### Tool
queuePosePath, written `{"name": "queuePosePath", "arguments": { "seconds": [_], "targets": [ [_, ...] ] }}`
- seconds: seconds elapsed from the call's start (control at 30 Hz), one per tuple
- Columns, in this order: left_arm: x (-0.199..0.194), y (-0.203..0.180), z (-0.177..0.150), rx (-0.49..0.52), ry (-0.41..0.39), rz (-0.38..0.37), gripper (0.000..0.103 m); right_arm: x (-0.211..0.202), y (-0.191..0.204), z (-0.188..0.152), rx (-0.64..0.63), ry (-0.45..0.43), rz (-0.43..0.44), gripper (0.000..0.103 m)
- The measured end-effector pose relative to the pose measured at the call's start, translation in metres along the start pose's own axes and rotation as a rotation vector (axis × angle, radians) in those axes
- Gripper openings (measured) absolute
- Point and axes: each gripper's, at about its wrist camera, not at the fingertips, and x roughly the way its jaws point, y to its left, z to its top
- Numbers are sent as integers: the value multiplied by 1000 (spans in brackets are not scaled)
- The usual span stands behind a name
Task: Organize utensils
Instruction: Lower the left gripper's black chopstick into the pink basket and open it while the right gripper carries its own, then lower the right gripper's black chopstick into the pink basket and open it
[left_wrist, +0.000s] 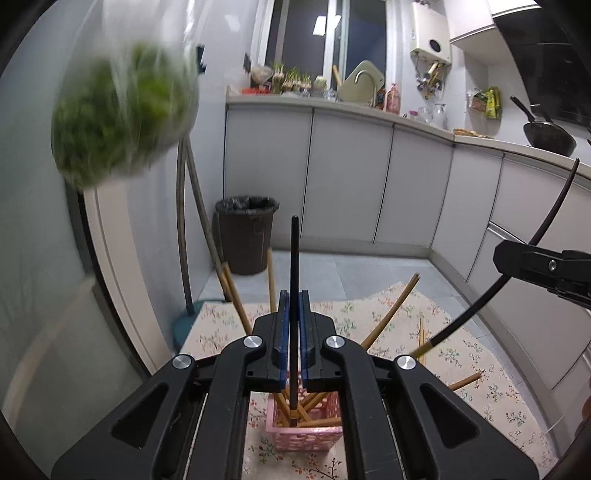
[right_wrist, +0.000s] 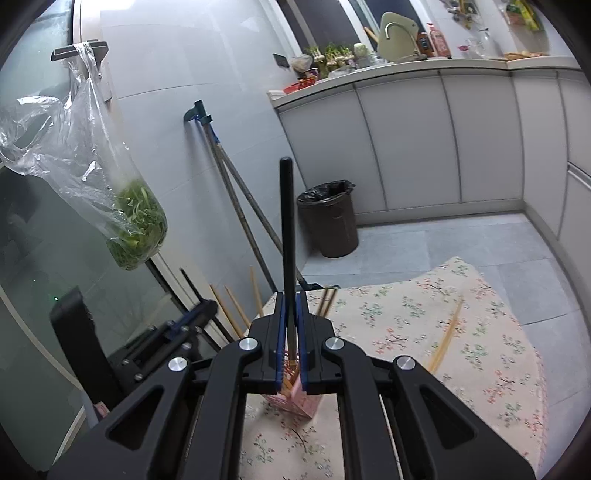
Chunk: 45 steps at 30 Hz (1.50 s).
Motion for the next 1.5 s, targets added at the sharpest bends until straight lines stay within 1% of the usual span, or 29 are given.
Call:
{"name": "queuePosePath", "arguments": {
  "seconds": [0.17, 0.23, 0.3, 0.37, 0.4, 0.43, 0.47, 0.5, 0.53, 0.57, 0.6, 0.67, 0.8, 1.0, 1.1, 1.2, 1.27, 1.4, 1.5],
  "targets": [
    [11, 10, -4, -29, 79, -17, 5, 25, 4, -7, -10, 38, -6, 6],
    [12, 12, -4, -38, 96, -19, 5, 32, 4, -9, -8, 50, -8, 6],
    [11, 13, -2, -43, 107, -20, 11, 37, 5, -11, -7, 60, -10, 6],
    [7, 14, 0, -41, 113, -21, 25, 42, 8, -13, -20, 64, -19, 6],
    [6, 14, 1, -39, 116, -19, 27, 43, 10, -13, -28, 66, -25, 6],
    [4, 15, 2, -41, 118, -20, 33, 45, 13, -14, -41, 67, -35, 6],
    [2, 16, 3, -46, 124, -20, 42, 46, 14, -15, -46, 68, -40, 6],
    [1, 17, 3, -50, 130, -17, 49, 47, 14, -15, -50, 68, -42, 6],
    [-1, 19, 3, -58, 140, -7, 67, 48, 16, -16, -53, 70, -44, 6],
    [-2, 20, 3, -63, 145, 8, 81, 50, 17, -17, -57, 71, -48, 6],
    [-5, 25, 4, -74, 151, 38, 85, 51, 18, -17, -59, 72, -50, 6],
    [-6, 31, 4, -89, 175, 65, 93, 54, 20, -19, -67, 78, -59, 6],
    [-8, 41, 3, -111, 213, 109, 96, 61, 23, -23, -73, 88, -70, 6],
    [-11, 42, -1, -84, 257, 146, 96, 69, 24, -27, -72, 100, -78, 6],
    [-11, 41, -4, -75, 272, 157, 96, 70, 23, -27, -62, 106, -65, 10],
    [-13, 39, -4, -60, 271, 174, 96, 65, 23, -26, -54, 98, -53, 17],
    [-16, 38, -4, -53, 263, 182, 96, 59, 23, -24, -52, 85, -49, 26],
    [-21, 37, -2, -53, 248, 186, 96, 42, 21, -15, -35, 51, -39, 36],
    [-26, 35, -2, -54, 234, 183, 96, 23, 16, -6, -15, 16, -38, 48]
  ]
}}
